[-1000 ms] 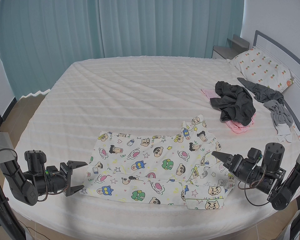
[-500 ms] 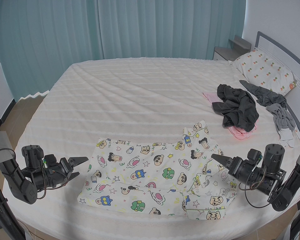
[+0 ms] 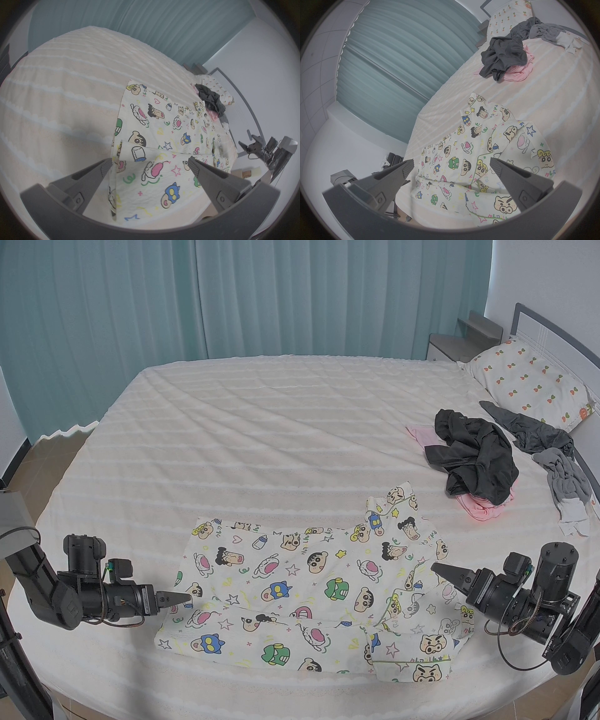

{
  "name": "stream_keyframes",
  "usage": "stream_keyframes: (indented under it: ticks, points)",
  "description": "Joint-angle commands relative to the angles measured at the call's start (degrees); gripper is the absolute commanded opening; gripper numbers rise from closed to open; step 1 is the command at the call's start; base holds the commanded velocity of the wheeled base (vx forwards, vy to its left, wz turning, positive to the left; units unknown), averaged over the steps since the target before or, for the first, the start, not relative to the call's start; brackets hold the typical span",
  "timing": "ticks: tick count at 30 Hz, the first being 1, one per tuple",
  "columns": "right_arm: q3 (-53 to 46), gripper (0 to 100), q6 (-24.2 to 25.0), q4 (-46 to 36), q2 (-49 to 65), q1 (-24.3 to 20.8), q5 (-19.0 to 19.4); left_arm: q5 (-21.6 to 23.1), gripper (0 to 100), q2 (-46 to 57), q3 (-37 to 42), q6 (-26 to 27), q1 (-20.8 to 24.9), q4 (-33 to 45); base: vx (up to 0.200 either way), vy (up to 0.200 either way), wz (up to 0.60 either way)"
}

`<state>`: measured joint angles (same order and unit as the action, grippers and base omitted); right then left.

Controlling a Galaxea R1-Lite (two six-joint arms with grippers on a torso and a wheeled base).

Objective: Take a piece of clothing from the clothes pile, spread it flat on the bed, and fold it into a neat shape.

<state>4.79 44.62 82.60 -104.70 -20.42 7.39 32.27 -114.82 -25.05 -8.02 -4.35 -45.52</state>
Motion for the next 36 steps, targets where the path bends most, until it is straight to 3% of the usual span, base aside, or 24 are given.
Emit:
stream_keyframes:
  ticks: [1, 11, 33, 34, 36]
  points:
    - [-2.24, 100, 0.21, 2.21, -2.26, -0.06, 0.17, -0.01, 100, -4.36, -2.90, 2.04, -0.04, 0.52, 0.000, 0.000, 0.00]
    - [-3.74, 100, 0.21, 7.13, -5.07, -0.06, 0.08, -0.10, 100, -7.34, -3.86, 4.77, 0.22, 0.43, 0.000, 0.000, 0.00]
    - [-3.82, 100, 0.29, 7.13, -5.42, -0.06, 0.35, -0.19, 100, -10.25, -5.45, 4.86, 1.98, -0.01, 0.000, 0.000, 0.00]
    - [-3.82, 100, 0.21, 7.13, -5.42, -0.06, 0.70, -0.19, 0, -10.25, -5.36, 4.77, 1.89, -0.01, 0.000, 0.000, 0.00]
    - [-3.82, 100, 0.29, 7.13, -5.42, -0.06, 1.05, -0.19, 0, -10.25, -5.09, 4.77, 1.89, -0.01, 0.000, 0.000, 0.00]
